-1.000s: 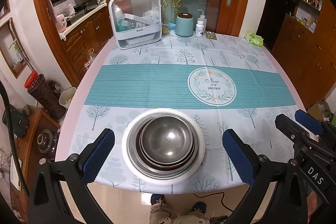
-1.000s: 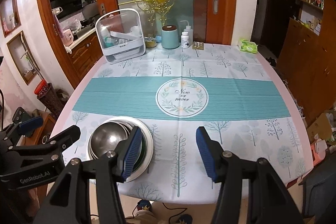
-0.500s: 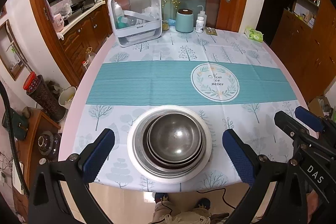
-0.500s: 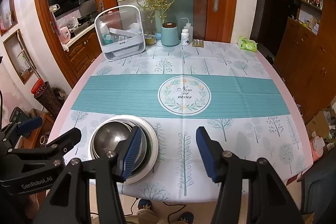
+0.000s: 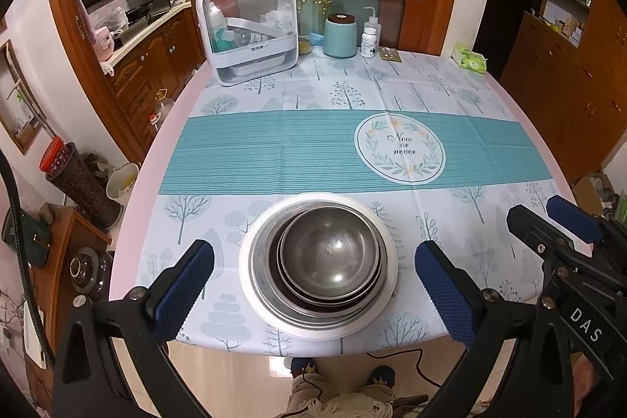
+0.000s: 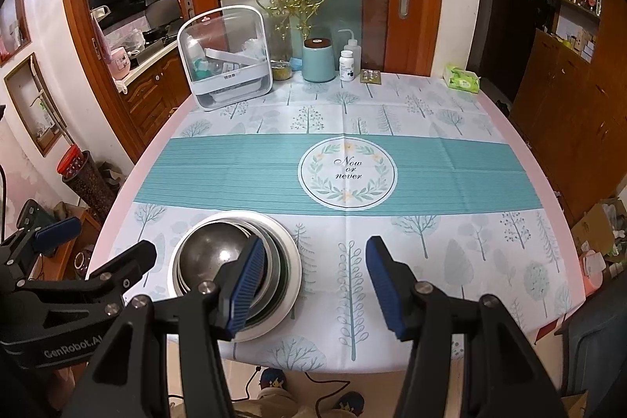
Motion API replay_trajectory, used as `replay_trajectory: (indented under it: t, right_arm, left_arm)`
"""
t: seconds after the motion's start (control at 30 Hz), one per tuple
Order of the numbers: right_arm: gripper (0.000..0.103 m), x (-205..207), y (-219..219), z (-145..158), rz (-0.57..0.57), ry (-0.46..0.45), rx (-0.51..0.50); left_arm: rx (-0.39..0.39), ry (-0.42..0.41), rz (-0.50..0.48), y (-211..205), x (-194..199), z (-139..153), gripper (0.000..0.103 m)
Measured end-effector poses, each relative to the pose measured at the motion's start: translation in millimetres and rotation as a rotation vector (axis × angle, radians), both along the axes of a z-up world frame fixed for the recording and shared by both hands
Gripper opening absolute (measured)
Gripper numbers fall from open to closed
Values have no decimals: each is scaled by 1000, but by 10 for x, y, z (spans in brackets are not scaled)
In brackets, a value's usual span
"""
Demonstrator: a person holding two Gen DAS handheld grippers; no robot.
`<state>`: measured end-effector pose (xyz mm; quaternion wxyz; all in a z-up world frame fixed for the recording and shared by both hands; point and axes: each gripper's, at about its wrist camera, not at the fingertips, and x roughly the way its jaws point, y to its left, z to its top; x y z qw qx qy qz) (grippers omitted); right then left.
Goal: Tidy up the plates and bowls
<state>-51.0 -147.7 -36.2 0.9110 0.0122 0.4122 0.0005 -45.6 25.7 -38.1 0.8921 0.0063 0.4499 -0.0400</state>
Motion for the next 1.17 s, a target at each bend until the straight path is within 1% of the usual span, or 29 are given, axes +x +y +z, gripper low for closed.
replay_trajectory:
  t: [0.4,0.67,1.03,1.17]
  right_arm:
    - [55,49,18,-23,-14,7,10]
    - [55,64,70,-22,-30,5,10]
    - [55,79,96,-37,-68,-2,11]
    - [55,86,119,-42,-77,-3,11]
  left_arm:
    - [14,-4,-29,48,47,25,102]
    - [13,-4,-31,40,51,24,102]
    - [8,-21,-82,124,224,22,102]
    - [12,-19,-87,137,249,15,102]
